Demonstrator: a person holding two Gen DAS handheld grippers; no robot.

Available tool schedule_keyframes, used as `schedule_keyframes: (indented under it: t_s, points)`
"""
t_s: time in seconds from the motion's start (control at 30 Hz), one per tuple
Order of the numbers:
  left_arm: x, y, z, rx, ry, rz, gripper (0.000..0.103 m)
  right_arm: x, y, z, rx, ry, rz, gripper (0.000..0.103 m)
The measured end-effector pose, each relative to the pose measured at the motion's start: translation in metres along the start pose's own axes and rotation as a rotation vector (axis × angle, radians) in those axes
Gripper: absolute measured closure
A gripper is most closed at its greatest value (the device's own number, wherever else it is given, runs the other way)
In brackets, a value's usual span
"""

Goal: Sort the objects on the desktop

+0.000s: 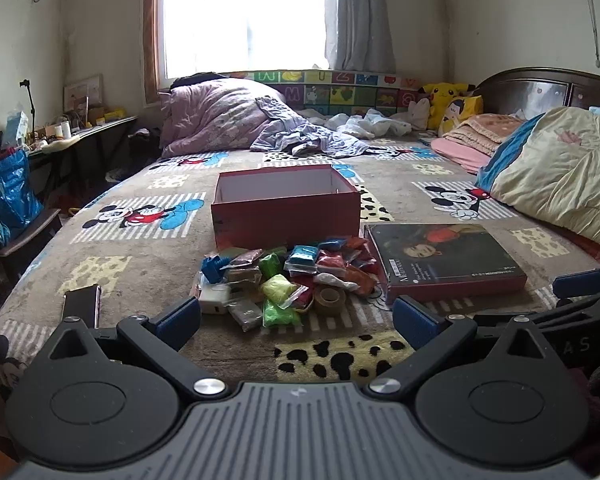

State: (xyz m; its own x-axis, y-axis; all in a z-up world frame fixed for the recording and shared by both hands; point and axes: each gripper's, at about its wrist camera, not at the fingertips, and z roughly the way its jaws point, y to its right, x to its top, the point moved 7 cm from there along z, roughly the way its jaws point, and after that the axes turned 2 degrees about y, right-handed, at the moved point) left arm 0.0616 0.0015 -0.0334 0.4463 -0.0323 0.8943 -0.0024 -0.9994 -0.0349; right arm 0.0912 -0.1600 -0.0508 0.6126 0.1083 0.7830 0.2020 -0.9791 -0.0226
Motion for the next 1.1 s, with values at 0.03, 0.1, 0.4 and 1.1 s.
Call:
schedule_keyframes:
  t_s: [0.03, 0.1, 0.4, 1.1]
  points:
    - [0.0001, -0.0003, 0.0001, -0.001, 0.001, -0.002, 0.000, 0.0002, 0.0001, 0.0004, 0.000, 0.001, 0.000, 0.001]
    - [0.0003, -0.0008, 0.0003, -0.004, 0.004, -0.007, 0.000, 0.0005, 0.0004, 0.0011, 0.000, 0.002, -0.001, 0.001]
    - [-0.0048, -0.0013, 0.0030, -0.010, 0.001, -0.012, 0.000, -0.0003, -0.0002, 0.0040, -0.004, 0.010, -0.011, 0.001]
    - [-0.0069, -0.0023, 0.0074, -0.021, -0.008, -0.030, 0.000, -0.0025, -0.0005, 0.0058, -0.013, -0.008, -0.018, 0.001]
